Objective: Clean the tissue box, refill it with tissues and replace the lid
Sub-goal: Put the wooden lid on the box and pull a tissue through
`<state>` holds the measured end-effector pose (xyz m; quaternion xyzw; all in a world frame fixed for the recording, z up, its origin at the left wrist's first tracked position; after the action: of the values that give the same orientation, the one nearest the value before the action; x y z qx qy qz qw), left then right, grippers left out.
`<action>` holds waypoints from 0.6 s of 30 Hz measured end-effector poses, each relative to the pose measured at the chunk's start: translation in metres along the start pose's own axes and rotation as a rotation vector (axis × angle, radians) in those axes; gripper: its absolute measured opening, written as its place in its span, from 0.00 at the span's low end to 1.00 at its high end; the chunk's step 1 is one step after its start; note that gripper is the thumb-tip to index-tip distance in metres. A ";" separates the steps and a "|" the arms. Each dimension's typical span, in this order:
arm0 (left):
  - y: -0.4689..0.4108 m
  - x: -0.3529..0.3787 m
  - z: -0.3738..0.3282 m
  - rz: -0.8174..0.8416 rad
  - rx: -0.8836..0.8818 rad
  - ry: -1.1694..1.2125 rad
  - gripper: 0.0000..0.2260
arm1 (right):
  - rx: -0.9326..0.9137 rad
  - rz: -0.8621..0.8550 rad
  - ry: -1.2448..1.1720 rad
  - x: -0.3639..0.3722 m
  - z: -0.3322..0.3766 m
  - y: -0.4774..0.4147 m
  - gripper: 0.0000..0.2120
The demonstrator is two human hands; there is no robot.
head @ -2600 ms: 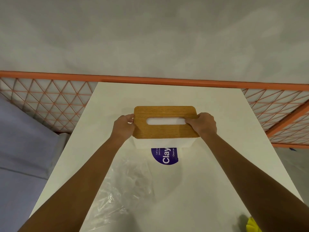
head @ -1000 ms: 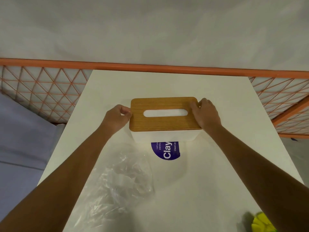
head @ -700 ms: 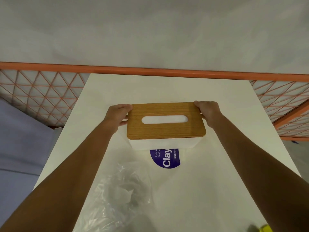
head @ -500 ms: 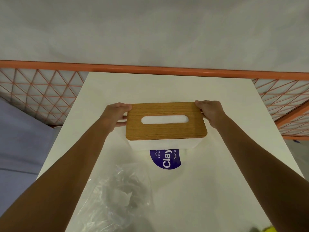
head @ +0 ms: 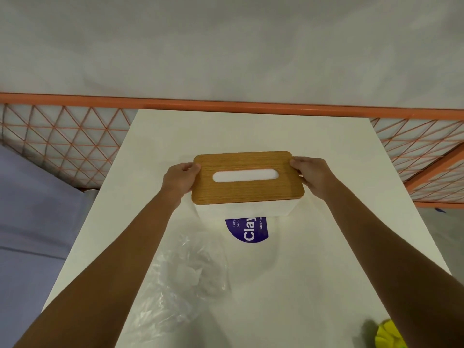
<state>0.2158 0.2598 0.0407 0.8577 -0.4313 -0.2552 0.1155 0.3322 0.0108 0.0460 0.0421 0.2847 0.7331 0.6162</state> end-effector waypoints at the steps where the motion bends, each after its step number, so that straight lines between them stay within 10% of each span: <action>1: 0.006 -0.002 0.006 0.026 -0.041 0.006 0.17 | 0.015 0.042 -0.044 -0.002 -0.004 0.009 0.16; 18: 0.041 -0.017 0.037 0.258 -0.031 0.100 0.16 | -0.075 0.094 -0.176 -0.007 -0.052 0.048 0.19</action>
<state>0.1594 0.2501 0.0324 0.8049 -0.5276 -0.2018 0.1819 0.2704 -0.0184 0.0270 0.0965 0.1994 0.7649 0.6049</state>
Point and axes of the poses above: each hand's wrist, its own y-axis away from the middle knuckle, its own x-axis out of the palm, z = x × y, the point moved 3 cm from there along -y, towards the middle knuckle, and after that the axes turned 2 degrees about y, right-handed, at the moved point
